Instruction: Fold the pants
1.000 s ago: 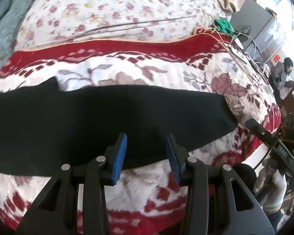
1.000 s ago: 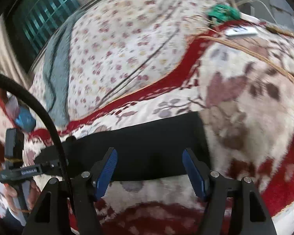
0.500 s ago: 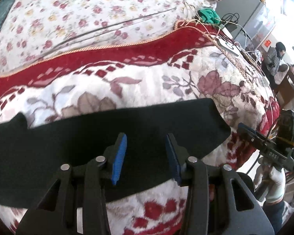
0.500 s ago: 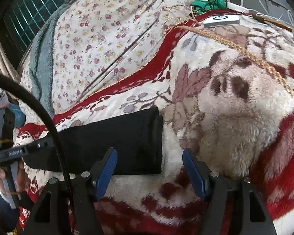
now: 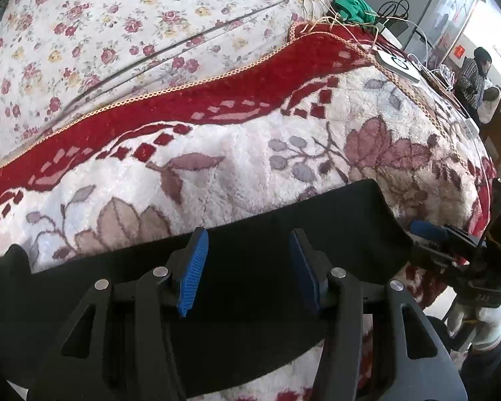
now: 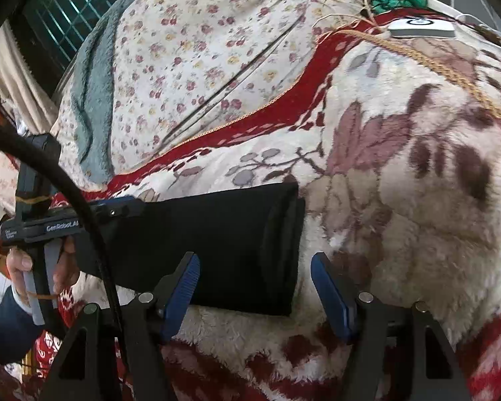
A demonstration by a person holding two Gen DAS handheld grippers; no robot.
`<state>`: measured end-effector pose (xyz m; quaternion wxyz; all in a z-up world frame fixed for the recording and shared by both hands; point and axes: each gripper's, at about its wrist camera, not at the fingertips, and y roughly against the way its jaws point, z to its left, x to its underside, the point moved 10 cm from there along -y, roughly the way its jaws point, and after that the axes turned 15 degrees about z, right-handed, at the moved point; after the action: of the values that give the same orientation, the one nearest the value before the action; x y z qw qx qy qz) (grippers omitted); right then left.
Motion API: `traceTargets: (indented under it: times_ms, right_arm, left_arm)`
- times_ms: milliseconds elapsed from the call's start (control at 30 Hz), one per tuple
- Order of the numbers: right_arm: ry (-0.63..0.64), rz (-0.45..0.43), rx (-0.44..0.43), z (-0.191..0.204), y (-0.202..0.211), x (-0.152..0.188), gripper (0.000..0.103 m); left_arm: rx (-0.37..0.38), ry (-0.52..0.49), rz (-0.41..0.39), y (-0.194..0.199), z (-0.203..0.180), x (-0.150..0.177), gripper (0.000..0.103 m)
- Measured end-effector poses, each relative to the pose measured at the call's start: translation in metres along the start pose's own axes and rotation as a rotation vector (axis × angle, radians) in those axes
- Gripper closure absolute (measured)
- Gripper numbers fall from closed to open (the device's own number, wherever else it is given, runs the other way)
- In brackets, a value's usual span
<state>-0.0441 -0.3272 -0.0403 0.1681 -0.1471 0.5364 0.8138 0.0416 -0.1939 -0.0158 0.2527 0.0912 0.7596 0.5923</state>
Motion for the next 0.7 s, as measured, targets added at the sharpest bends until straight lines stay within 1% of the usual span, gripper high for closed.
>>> traceTargets:
  times_ms: [233,333,533,633,700]
  right_arm:
    - [0.038,0.033,-0.023,0.003,-0.010,-0.003,0.036]
    - [0.050,0.055,-0.038,0.003,-0.019,-0.006,0.036]
    - [0.087,0.121,-0.061,0.008,-0.037,-0.006,0.036]
    - [0.092,0.121,-0.096,0.010,-0.036,-0.006,0.036]
    - [0.083,0.118,-0.098,0.008,-0.035,-0.005,0.036]
  left_arm:
    - [-0.019,-0.023,-0.003,-0.004,-0.005,-0.010,0.053]
    - [-0.007,-0.036,0.001,-0.006,-0.006,-0.015,0.053]
    - [0.026,-0.028,0.039,-0.018,-0.003,-0.023,0.053]
    - [0.026,-0.038,0.048,-0.021,-0.005,-0.027,0.053]
    - [0.047,-0.048,0.053,-0.022,-0.009,-0.029,0.053]
